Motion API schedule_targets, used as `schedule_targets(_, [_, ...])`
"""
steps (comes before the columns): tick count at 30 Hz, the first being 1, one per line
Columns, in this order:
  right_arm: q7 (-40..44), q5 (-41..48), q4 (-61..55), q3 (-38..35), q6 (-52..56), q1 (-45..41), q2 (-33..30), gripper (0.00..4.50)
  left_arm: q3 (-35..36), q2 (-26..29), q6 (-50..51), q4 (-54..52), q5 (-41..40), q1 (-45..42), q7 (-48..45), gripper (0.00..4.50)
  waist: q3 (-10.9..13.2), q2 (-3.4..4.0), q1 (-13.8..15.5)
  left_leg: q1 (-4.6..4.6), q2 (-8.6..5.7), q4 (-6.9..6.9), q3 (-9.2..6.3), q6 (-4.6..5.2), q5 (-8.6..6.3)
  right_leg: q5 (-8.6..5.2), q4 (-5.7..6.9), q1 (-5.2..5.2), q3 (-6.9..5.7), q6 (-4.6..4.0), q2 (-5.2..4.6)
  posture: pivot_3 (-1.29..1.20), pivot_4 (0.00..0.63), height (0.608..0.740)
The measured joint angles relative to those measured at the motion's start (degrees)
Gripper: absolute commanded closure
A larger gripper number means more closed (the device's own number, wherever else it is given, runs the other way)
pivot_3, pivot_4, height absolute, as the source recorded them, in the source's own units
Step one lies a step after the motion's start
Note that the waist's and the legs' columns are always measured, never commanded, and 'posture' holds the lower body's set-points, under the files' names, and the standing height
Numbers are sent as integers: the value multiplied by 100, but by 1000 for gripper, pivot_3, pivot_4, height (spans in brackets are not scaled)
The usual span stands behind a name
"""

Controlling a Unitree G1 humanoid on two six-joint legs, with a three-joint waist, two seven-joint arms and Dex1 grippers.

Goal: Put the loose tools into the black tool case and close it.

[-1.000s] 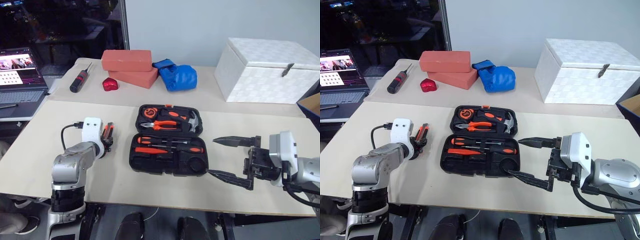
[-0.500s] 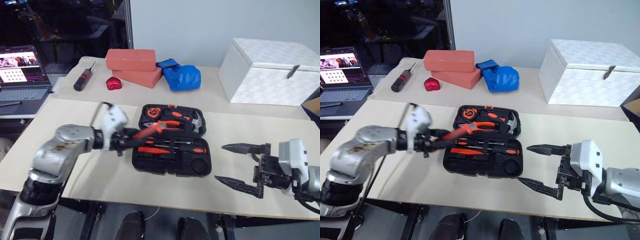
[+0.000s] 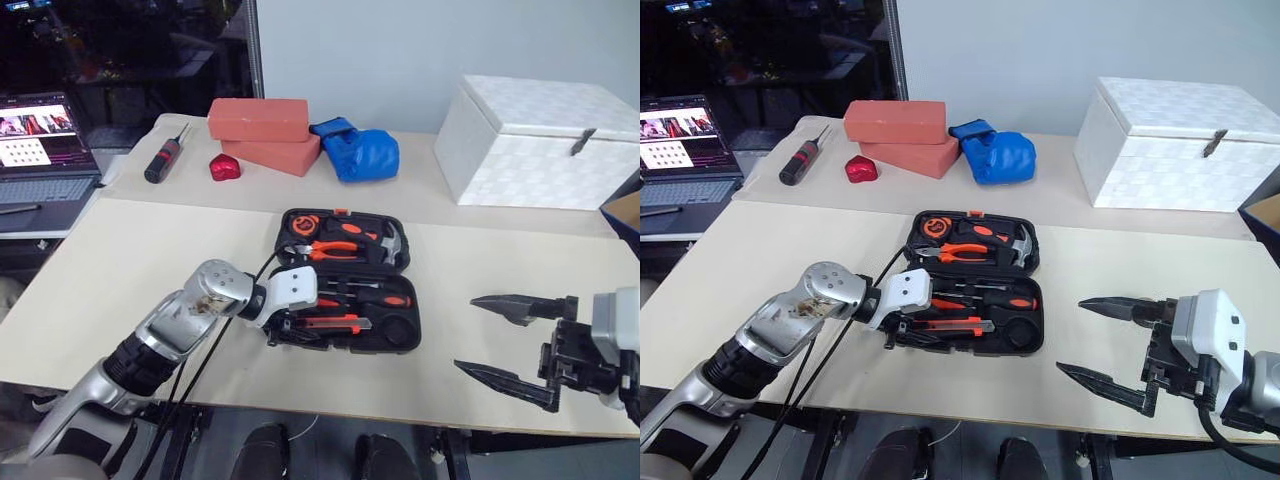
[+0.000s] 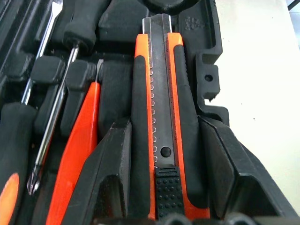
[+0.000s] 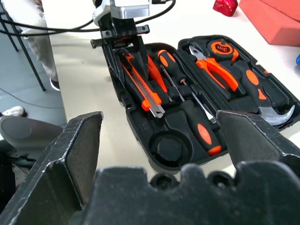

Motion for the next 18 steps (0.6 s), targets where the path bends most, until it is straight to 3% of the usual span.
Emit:
schedule_targets(2, [-3, 5, -23, -45, 20, -3, -26, 0, -63, -15, -126, 84, 84, -90, -97, 2823, 0, 0, 11, 0, -3, 0, -2, 0, 0, -1, 0, 0, 0, 1, 0, 0, 150, 740])
schedule_targets(4, [-6, 10, -47, -69, 44, -3, -55, 0, -91, 2, -280, 232, 139, -183, -295, 1801, 0, 0, 4, 0, -2, 0, -2, 0, 0, -1, 0, 1, 0, 1, 0, 0, 150, 740])
schedule_targets(5, [-9, 11, -49, -70, 55, -3, -55, 0, -83, 0, -362, 302, 140, -215, -353, 1646, -1, 2, 1, 0, -2, 0, -2, 1, 0, -1, 0, 1, 0, 2, 0, 0, 150, 740])
schedule_targets(9, [-16, 16, -64, -71, 69, -4, -55, 0, -12, -16, -399, 491, 176, -297, -423, 206, -2, 3, -10, 0, -2, 0, -3, 2, 1, -1, 1, 0, 1, 2, 0, 0, 150, 740])
schedule_targets(13, [-28, 16, -80, -71, 71, -8, -55, 0, 496, -161, 94, 499, -468, -268, -611, 206, -1, 2, -25, -2, -1, 0, -3, 7, 2, -3, 3, -3, 1, 4, 1, 0, 150, 740])
schedule_targets(14, [-37, 15, -80, -67, 71, -21, -55, 0, 773, -229, 353, 464, -765, -268, -602, 756, -1, 2, -23, -2, 0, 0, -3, 8, 3, -3, 3, -3, 2, 4, 1, 0, 150, 740])
schedule_targets(15, [-44, 15, -80, -64, 71, -36, -55, 0, 968, -246, 531, 454, -922, -269, -568, 935, -1, 2, -23, -2, -1, 0, -4, 8, 3, -4, 3, -2, 1, 5, 1, 0, 150, 740])
schedule_targets(18, [-51, 12, -77, -43, 71, -63, -54, 0, 1412, -256, 945, 442, -1226, -250, -362, 2234, -1, 2, -22, -1, -2, 0, -5, 8, 3, -3, 3, 0, 1, 6, 1, 0, 150, 740])
